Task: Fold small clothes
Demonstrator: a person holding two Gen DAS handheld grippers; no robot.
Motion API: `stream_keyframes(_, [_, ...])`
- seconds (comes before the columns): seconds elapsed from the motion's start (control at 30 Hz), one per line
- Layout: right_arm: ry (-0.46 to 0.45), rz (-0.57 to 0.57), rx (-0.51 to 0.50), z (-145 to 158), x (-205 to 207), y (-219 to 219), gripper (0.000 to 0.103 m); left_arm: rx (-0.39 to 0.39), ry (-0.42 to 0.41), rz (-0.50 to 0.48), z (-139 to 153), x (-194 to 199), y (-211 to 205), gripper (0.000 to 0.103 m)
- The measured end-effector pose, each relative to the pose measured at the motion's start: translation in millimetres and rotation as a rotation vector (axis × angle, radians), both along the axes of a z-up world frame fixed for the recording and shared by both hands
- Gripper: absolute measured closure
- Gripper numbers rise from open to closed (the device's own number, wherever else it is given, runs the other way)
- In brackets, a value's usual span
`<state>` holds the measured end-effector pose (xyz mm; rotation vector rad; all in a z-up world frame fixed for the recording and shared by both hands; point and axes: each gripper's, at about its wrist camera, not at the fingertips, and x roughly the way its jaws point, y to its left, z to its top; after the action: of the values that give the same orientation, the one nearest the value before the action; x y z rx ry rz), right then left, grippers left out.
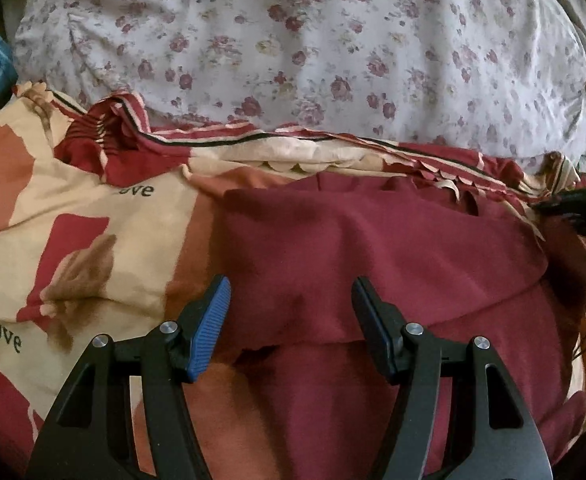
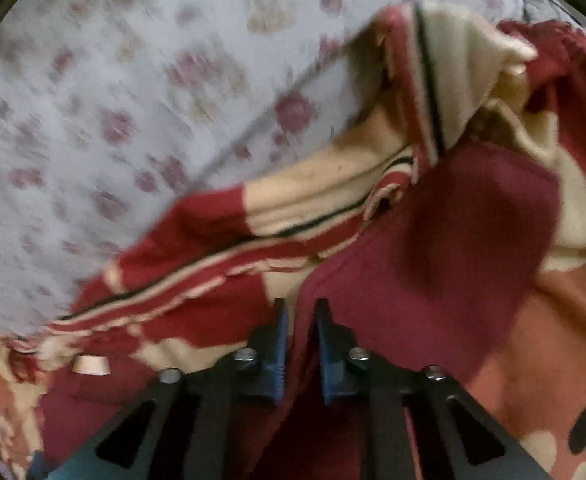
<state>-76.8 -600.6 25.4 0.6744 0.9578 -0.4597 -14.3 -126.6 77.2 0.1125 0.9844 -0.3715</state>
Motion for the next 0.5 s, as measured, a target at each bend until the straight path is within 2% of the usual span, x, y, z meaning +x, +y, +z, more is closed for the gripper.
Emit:
stream_keyframes(0.13, [-0.214, 0.131, -0.031, 72.2, -26.0, 41.3, 0.094, -0.062, 0.0, 0.068, 12.8, 9.9, 17.0, 0.04])
stream_keyframes(0.23, [-0.34, 0.327, -0.071, 121.2, -35.0, 101.0, 0.095, -0.148, -0.007, 0.133, 27.4, 15.0, 32.9, 0.04])
stream_keyframes(0.3, [-0.39, 0.527, -0.121, 138.6, -39.7, 164.4, 0.095, -0.184, -0.007, 0.157, 33.1, 15.5, 38.8, 0.04])
stream_keyframes(0.33, [-0.38, 0.609, -0.138, 135.6, -41.3, 189.9, 0.095, -0.186, 0.0, 0.157, 33.6, 15.1, 39.2, 0.04])
stream_keyframes(0.37, [-0.34, 0.723, -0.142, 121.0, -43.1, 224.0, 0.095, -0.183, 0.007, 0.153, 32.4, 14.2, 39.2, 0.04])
stream_keyframes(0.4, [-0.297, 0.788, -0.128, 108.3, -44.9, 241.8, 0.094, -0.183, 0.015, 0.149, 30.5, 13.3, 39.3, 0.04])
stream_keyframes(0.43, [-0.241, 0.845, -0.11, 92.1, -42.6, 257.4, 0.094, -0.182, 0.028, 0.143, 27.4, 12.1, 39.4, 0.04])
stream_keyframes(0.47, [-0.143, 0.901, -0.098, 65.0, -42.3, 274.4, 0.091, -0.178, 0.038, 0.138, 24.8, 11.4, 38.7, 0.04])
stream_keyframes(0.5, [-0.088, 0.914, -0.112, 50.0, -42.9, 278.2, 0.088, -0.172, 0.049, 0.128, 21.6, 10.7, 37.0, 0.04])
